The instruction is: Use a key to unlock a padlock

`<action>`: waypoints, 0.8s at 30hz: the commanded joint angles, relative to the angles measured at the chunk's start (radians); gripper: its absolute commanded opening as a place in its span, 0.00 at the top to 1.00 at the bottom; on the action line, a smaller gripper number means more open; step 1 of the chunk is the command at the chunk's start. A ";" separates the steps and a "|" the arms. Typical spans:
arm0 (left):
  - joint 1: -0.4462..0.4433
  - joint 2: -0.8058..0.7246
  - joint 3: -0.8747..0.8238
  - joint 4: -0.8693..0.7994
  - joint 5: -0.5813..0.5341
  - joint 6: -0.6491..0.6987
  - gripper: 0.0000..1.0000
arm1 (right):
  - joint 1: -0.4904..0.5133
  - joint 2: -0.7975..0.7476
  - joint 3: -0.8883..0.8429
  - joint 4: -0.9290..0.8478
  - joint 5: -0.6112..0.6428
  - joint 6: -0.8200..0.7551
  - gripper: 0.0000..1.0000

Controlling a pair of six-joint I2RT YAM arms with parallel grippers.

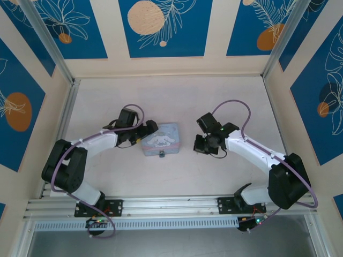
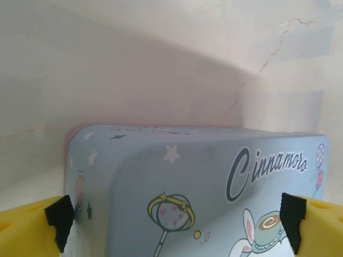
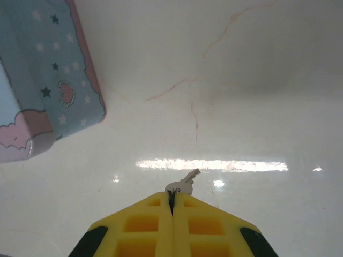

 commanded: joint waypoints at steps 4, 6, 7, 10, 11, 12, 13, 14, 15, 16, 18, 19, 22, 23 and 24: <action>-0.011 0.020 0.073 -0.047 -0.070 0.009 0.00 | 0.011 -0.007 -0.006 -0.030 0.016 -0.037 0.00; -0.007 0.009 0.090 -0.085 -0.096 0.033 0.00 | 0.006 -0.015 0.004 -0.037 0.025 -0.042 0.00; -0.002 0.003 0.096 -0.099 -0.107 0.042 0.00 | 0.005 -0.016 0.010 -0.040 0.026 -0.047 0.00; 0.014 -0.023 0.107 -0.140 -0.135 0.067 0.00 | -0.002 -0.003 0.042 -0.060 0.031 -0.066 0.01; 0.020 -0.035 0.107 -0.152 -0.142 0.074 0.00 | 0.001 0.002 0.055 -0.063 0.044 -0.074 0.01; 0.025 -0.047 0.106 -0.160 -0.149 0.078 0.00 | 0.005 0.005 0.065 -0.071 0.074 -0.066 0.01; 0.030 -0.058 0.104 -0.168 -0.153 0.083 0.00 | 0.004 0.009 0.075 -0.081 0.098 -0.061 0.01; 0.032 -0.070 0.100 -0.174 -0.157 0.086 0.00 | 0.004 0.015 0.084 -0.095 0.116 -0.064 0.01; 0.035 -0.083 0.097 -0.183 -0.161 0.090 0.00 | 0.004 0.021 0.088 -0.101 0.118 -0.084 0.01; 0.035 -0.093 0.093 -0.188 -0.164 0.093 0.00 | 0.004 0.025 0.085 -0.103 0.112 -0.101 0.00; 0.035 -0.117 0.082 -0.199 -0.164 0.093 0.00 | 0.002 0.027 0.062 -0.093 0.079 -0.128 0.00; 0.035 -0.127 0.078 -0.204 -0.161 0.093 0.00 | -0.001 0.028 0.049 -0.086 0.067 -0.132 0.00; 0.035 -0.159 0.058 -0.223 -0.148 0.088 0.00 | -0.002 0.037 -0.004 -0.044 0.034 -0.133 0.03; 0.035 -0.170 0.051 -0.227 -0.137 0.085 0.00 | -0.005 0.047 -0.017 -0.039 0.039 -0.125 0.07; 0.033 -0.179 0.043 -0.232 -0.124 0.082 0.00 | -0.010 0.061 -0.030 -0.031 0.048 -0.116 0.10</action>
